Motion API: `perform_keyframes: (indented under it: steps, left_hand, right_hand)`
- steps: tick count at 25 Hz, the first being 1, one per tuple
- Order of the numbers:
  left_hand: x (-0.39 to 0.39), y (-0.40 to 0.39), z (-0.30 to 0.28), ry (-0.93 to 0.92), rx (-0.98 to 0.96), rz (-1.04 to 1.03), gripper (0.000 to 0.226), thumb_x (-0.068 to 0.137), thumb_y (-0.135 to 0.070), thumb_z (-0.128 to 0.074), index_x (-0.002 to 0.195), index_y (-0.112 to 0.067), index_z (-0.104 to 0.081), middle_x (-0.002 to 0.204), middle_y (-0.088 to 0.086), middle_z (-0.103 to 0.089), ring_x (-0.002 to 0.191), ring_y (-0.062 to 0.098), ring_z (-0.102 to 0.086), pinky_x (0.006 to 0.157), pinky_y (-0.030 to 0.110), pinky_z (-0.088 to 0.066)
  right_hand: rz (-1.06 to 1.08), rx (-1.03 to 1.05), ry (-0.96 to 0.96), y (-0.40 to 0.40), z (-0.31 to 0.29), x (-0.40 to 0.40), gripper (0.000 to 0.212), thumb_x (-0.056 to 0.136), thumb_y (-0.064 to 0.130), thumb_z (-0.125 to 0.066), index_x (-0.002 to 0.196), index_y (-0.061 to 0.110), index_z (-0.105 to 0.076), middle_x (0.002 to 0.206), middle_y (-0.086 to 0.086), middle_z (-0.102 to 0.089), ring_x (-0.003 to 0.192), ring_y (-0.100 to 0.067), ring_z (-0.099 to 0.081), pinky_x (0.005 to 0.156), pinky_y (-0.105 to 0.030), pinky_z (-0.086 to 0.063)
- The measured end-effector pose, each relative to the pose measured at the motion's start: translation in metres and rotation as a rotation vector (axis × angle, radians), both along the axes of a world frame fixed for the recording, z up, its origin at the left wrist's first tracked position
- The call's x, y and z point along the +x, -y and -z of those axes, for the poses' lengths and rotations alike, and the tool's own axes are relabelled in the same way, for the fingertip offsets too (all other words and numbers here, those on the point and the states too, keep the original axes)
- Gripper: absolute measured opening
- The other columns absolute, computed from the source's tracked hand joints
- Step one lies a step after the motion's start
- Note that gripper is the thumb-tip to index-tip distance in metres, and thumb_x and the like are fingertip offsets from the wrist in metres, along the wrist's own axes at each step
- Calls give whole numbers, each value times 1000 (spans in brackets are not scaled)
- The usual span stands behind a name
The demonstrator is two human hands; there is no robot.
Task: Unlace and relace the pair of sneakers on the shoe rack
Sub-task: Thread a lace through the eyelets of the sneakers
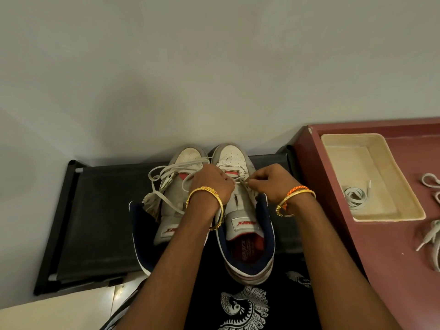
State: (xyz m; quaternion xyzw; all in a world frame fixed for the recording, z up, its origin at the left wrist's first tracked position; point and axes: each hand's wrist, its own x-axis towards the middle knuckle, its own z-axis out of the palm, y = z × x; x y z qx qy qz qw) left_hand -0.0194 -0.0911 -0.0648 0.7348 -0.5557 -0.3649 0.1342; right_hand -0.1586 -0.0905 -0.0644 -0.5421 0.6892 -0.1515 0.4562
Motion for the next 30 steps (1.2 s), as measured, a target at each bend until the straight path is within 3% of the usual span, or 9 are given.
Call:
perform_keyframes:
  steps: [4, 6, 10, 20, 26, 30]
  left_hand:
    - [-6, 3, 7, -30, 2, 15, 16, 87, -21, -63, 90, -8, -72, 99, 9, -70, 93, 24, -63, 74, 25, -45]
    - [-7, 4, 10, -20, 4, 33, 17, 87, -23, -63, 93, -11, -72, 103, 9, -70, 96, 25, -62, 80, 29, -47]
    - [-8, 4, 13, -2, -2, 40, 15, 87, -28, -63, 95, -18, -71, 109, 4, -69, 102, 25, -61, 90, 35, -49]
    - [-9, 5, 17, -7, 6, 33, 14, 86, -28, -63, 93, -21, -73, 107, 3, -70, 100, 24, -63, 88, 36, -51]
    - [-12, 6, 20, 44, -14, 100, 19, 88, -29, -61, 101, -24, -73, 108, 0, -70, 98, 22, -64, 87, 37, -52]
    - [-11, 4, 17, 31, -36, 133, 22, 89, -28, -59, 105, -24, -72, 112, 0, -69, 103, 22, -63, 91, 38, -50]
  right_hand:
    - [-31, 25, 94, 0, -3, -12, 21, 92, 4, -53, 105, 3, -69, 106, -18, -67, 92, -26, -62, 78, -30, -53]
    - [-43, 47, 112, 1, -2, -16, 23, 92, 2, -51, 108, 3, -68, 108, -19, -67, 94, -29, -63, 70, -23, -53]
    - [-74, 89, 143, 4, 0, -18, 26, 94, 0, -47, 112, 2, -65, 110, -20, -66, 75, -13, -59, 55, -10, -50]
    - [-42, 103, 199, 6, 3, -20, 25, 92, -2, -47, 109, 1, -66, 109, -23, -66, 69, -10, -58, 58, -15, -51]
    - [181, 121, 278, 5, 17, -13, 21, 90, 11, -60, 100, -7, -65, 79, -9, -60, 61, -9, -51, 49, -16, -47]
    - [170, 60, 244, 4, 22, -8, 8, 88, 4, -60, 89, 1, -67, 75, -3, -60, 71, -13, -55, 62, -20, -47]
